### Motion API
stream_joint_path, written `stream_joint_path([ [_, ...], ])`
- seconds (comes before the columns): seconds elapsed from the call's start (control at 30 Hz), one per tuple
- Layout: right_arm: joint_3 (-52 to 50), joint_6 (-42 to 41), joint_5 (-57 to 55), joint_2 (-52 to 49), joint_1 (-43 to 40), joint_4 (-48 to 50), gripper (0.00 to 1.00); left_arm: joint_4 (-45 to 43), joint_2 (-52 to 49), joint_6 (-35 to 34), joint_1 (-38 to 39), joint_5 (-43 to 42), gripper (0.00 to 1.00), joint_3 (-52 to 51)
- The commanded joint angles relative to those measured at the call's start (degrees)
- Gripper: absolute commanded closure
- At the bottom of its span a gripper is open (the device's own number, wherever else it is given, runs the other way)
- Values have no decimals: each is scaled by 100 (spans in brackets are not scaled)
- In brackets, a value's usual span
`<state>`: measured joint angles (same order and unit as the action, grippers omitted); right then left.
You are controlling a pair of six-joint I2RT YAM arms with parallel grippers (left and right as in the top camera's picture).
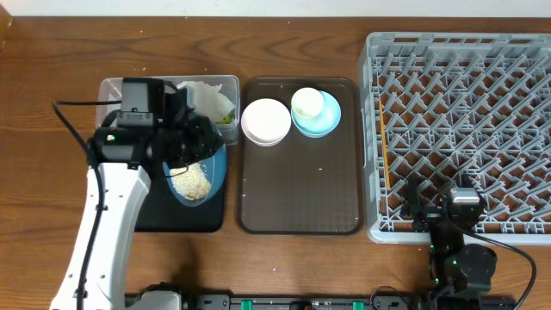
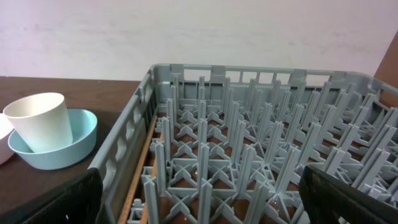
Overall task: Sort waste into correct bins and load items into the dishwasher rack
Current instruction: 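Lift the blue plate and carry it over the black tray, then tilt the blue plate to pour the rice onto the black tray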
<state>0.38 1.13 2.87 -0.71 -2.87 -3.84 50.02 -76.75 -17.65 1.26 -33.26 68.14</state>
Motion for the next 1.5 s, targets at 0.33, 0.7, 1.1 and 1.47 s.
stream_joint_path([
  [0.33, -7, 22, 20, 22, -15, -22, 1, 72, 667, 457, -870, -1123, 94, 184],
  [0.7, -7, 22, 20, 22, -15, -22, 1, 72, 743, 890, -1858, -2758, 94, -33],
  [1.1, -7, 24, 20, 22, -15, -22, 1, 398, 741, 1515, -3036, -4107, 94, -50],
  [1.47, -7, 22, 17, 22, -15, -22, 1, 369, 737, 1941, -3412, -4739, 94, -343],
])
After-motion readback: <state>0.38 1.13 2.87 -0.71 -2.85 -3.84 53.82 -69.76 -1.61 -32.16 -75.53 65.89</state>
